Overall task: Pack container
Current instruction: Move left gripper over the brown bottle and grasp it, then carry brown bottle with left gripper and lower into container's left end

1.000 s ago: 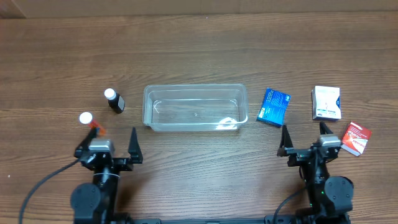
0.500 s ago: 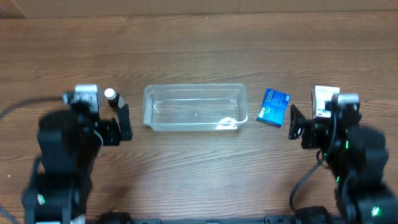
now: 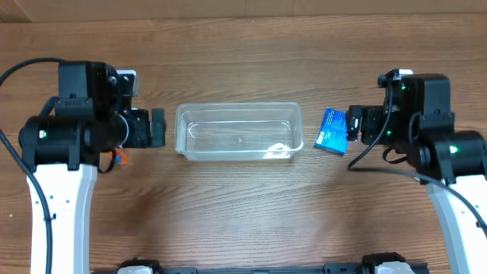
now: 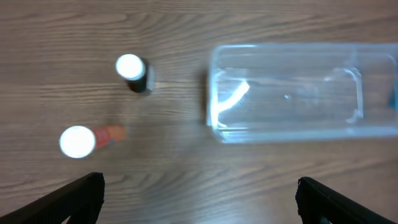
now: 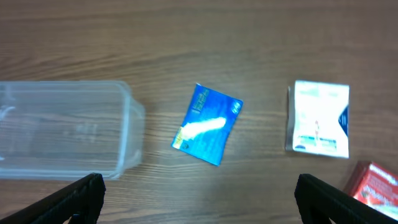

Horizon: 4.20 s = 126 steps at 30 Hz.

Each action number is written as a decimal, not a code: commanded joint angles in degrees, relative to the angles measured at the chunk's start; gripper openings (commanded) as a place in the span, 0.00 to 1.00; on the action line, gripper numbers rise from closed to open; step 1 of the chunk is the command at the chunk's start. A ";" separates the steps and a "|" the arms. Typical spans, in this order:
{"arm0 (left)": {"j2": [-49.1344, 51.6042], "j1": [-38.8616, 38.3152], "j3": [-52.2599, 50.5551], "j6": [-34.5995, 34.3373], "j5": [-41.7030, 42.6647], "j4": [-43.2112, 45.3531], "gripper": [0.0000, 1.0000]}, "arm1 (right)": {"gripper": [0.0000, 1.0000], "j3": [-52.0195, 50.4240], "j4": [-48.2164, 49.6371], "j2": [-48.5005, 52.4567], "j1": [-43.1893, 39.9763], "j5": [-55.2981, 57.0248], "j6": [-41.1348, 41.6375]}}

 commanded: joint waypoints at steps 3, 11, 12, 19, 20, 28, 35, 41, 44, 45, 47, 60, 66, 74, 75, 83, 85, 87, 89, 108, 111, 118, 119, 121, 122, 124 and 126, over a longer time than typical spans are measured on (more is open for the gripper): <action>6.67 3.58 2.47 -2.21 -3.91 1.51 1.00 | 1.00 1.88 0.20 0.24 -3.04 -0.17 2.27; 19.10 6.08 5.68 -1.55 -3.89 1.73 1.00 | 1.00 1.86 -0.15 0.24 -3.04 -0.13 2.21; 20.79 6.08 6.21 -1.55 -3.91 1.97 1.00 | 1.00 1.86 -0.13 0.24 -3.04 -0.13 2.21; 27.65 6.05 6.88 -0.46 -5.01 5.49 1.00 | 1.00 1.81 -0.09 0.24 -3.04 -0.13 2.21; 28.30 6.05 6.88 -0.28 -5.16 5.70 1.00 | 1.00 1.81 -0.09 0.24 -3.04 -0.13 2.21; 33.09 6.05 6.88 0.09 -6.43 7.89 1.00 | 1.00 1.81 -0.07 0.24 -3.02 -0.15 2.21; 35.34 6.05 6.88 1.03 -6.43 10.21 1.00 | 1.00 1.81 0.00 0.24 -3.04 -0.13 2.21; 37.86 6.03 6.88 1.01 -6.40 10.16 0.98 | 1.00 1.81 0.00 0.24 -3.04 -0.13 2.21; 37.86 6.03 6.88 1.01 -6.40 10.45 0.92 | 1.00 1.81 0.00 0.24 -3.04 -0.13 2.21; 37.86 6.03 6.88 1.03 -6.43 10.58 0.87 | 1.00 1.81 0.00 0.24 -3.04 -0.13 2.19; 37.86 6.03 6.88 1.03 -6.43 10.58 0.84 | 1.00 1.81 -0.02 0.24 -3.04 -0.13 2.21; 37.86 6.03 6.88 1.20 -6.45 10.12 0.54 | 1.00 1.81 -0.02 0.24 -3.04 -0.11 2.19; 37.86 6.03 6.88 1.20 -6.45 9.94 0.43 | 1.00 1.81 -0.02 0.24 -3.04 -0.13 2.21; 37.86 6.03 6.88 1.18 -6.45 9.92 0.33 | 1.00 1.81 -0.07 0.24 -3.04 -0.13 2.21; 37.86 6.03 6.88 1.18 -6.45 9.90 0.29 | 1.00 1.81 -0.07 0.24 -3.04 -0.13 2.21; 37.83 6.01 8.07 0.85 -6.45 8.85 0.11 | 1.00 1.81 -0.09 0.24 -3.02 -0.13 2.21; 37.83 5.95 9.57 0.24 -6.45 7.61 0.09 | 1.00 1.81 -0.11 0.24 -3.04 -0.13 2.21; 37.79 5.88 12.79 -0.63 -6.40 5.22 0.06 | 1.00 1.81 -0.09 0.24 -3.04 -0.13 2.21; 37.66 5.66 16.35 -0.83 -6.23 2.51 0.04 | 1.00 1.81 -0.09 0.24 -3.04 -0.13 2.21; 37.33 -16.26 45.88 -11.08 -4.79 -20.72 0.04 | 1.00 1.81 -0.50 0.24 -3.04 -0.13 2.21; 37.33 -17.33 42.36 -12.68 -4.74 -21.31 0.04 | 1.00 1.81 -0.52 0.24 -3.04 -0.13 2.21; 37.31 -17.51 32.09 -12.74 -4.13 -20.06 0.04 | 1.00 1.81 -0.68 0.24 -3.04 -0.13 2.23; 37.33 -17.73 30.86 -12.33 -4.17 -19.47 0.04 | 1.00 1.81 -0.68 0.24 -3.04 -0.13 2.21; 37.33 -17.88 28.24 -12.33 -4.31 -17.90 0.04 | 1.00 1.81 -0.68 0.24 -3.04 -0.13 2.21; 37.33 -17.88 27.15 -12.35 -4.26 -17.05 0.04 | 1.00 1.81 -0.68 0.24 -3.04 -0.13 2.21; 37.33 -17.86 24.68 -12.35 -4.07 -14.67 0.04 | 1.00 1.81 -0.70 0.24 -3.04 -0.13 2.21; 37.33 -17.66 21.35 -12.37 -3.82 -10.91 0.04 | 1.00 1.81 -0.70 0.24 -3.02 -0.13 2.21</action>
